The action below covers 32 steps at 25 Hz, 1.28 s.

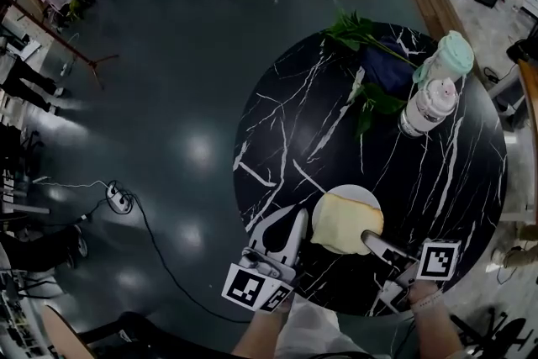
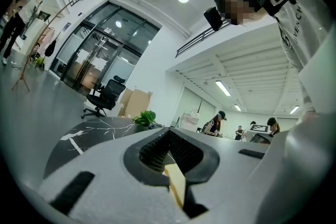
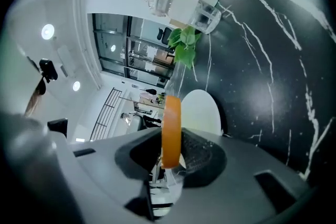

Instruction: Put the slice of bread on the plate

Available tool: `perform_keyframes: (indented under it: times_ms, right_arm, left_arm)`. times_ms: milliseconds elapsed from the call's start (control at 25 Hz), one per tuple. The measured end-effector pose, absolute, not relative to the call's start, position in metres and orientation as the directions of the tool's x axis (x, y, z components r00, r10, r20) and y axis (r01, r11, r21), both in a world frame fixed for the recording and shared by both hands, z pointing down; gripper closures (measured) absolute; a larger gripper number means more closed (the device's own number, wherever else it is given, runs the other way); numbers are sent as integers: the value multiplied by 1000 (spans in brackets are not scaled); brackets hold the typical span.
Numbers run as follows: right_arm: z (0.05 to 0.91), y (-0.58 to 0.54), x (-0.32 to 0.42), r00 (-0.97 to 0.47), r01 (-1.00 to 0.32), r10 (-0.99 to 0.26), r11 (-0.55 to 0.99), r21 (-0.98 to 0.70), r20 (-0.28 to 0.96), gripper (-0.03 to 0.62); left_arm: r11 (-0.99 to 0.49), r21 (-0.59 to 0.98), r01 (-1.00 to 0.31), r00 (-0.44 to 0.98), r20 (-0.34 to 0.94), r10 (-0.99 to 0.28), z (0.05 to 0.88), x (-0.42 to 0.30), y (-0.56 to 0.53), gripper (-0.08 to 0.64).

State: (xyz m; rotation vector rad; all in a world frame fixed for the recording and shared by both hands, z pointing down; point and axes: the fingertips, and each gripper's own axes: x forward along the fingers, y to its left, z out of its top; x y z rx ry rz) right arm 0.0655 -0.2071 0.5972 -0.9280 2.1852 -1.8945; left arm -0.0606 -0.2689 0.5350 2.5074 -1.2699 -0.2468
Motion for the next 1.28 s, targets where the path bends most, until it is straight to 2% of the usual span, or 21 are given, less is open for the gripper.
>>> perform_keyframes:
  times_ms: [120, 280, 520, 680, 800, 1280]
  right_arm:
    - [606, -209, 70, -781, -464, -491, 42, -885, 386, 499]
    - [608, -215, 74, -723, -606, -500, 130, -785, 476, 477]
    - [618, -219, 85, -571, -815, -527, 267, -514, 630, 394]
    - [610, -224, 94, -464, -885, -596, 347, -311, 656, 379]
    - [598, -224, 96, -431, -895, -646, 396, -206, 630, 374]
    - [550, -187, 84, -515, -854, -667, 451, -258, 538, 387]
  left_arm:
    - [-549, 363, -752, 586, -12, -810, 534, -63, -269, 552]
    - [-549, 364, -753, 584, -16, -812, 533, -65, -269, 552]
    - [-551, 368, -749, 585, -22, -811, 529, -65, -264, 552]
    - [-549, 367, -751, 584, -21, -812, 528, -66, -261, 552]
    - [-554, 363, -749, 587, -24, -810, 525, -65, -256, 552]
    - [-584, 360, -728, 615, -33, -788, 504, -46, -215, 552]
